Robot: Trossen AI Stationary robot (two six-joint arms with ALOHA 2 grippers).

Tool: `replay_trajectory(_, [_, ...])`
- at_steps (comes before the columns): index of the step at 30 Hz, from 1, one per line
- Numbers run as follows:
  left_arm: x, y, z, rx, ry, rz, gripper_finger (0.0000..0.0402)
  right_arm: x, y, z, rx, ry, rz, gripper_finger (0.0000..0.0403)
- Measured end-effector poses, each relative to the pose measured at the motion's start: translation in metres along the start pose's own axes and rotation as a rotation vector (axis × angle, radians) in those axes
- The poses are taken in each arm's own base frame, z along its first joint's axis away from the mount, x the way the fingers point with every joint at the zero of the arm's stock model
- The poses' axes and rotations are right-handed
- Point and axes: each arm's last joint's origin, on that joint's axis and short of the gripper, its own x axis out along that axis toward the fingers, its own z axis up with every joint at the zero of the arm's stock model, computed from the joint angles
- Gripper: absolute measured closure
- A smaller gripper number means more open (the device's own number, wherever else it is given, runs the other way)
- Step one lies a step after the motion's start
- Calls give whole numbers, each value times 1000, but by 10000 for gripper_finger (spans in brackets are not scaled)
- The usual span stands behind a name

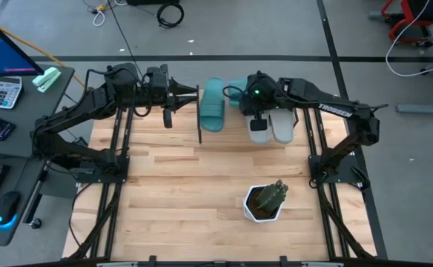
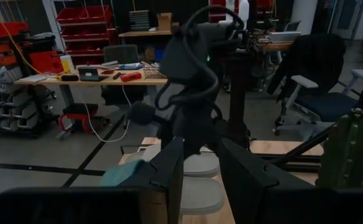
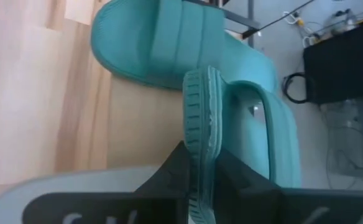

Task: Pick and place slides into the shelf
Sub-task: Put the green slipper on the shelf

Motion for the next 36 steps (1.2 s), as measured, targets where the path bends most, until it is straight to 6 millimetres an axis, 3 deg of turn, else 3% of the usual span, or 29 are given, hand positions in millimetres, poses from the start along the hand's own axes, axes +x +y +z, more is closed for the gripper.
replay_trajectory(8, [0, 0, 0, 0, 0, 0, 294, -21, 1, 2, 60, -64, -54, 368])
replay_trajectory(15, [0, 0, 0, -1, 0, 0, 294, -36, 12, 20, 233, -236, -55, 368])
replay_trajectory(28, [0, 0, 0, -1, 0, 0, 294, -2, 34, 30, 400, -147, -60, 368])
replay_trajectory(36, [0, 0, -1, -1, 5, 0, 294, 4, 45, 26, 491, -107, -40, 368])
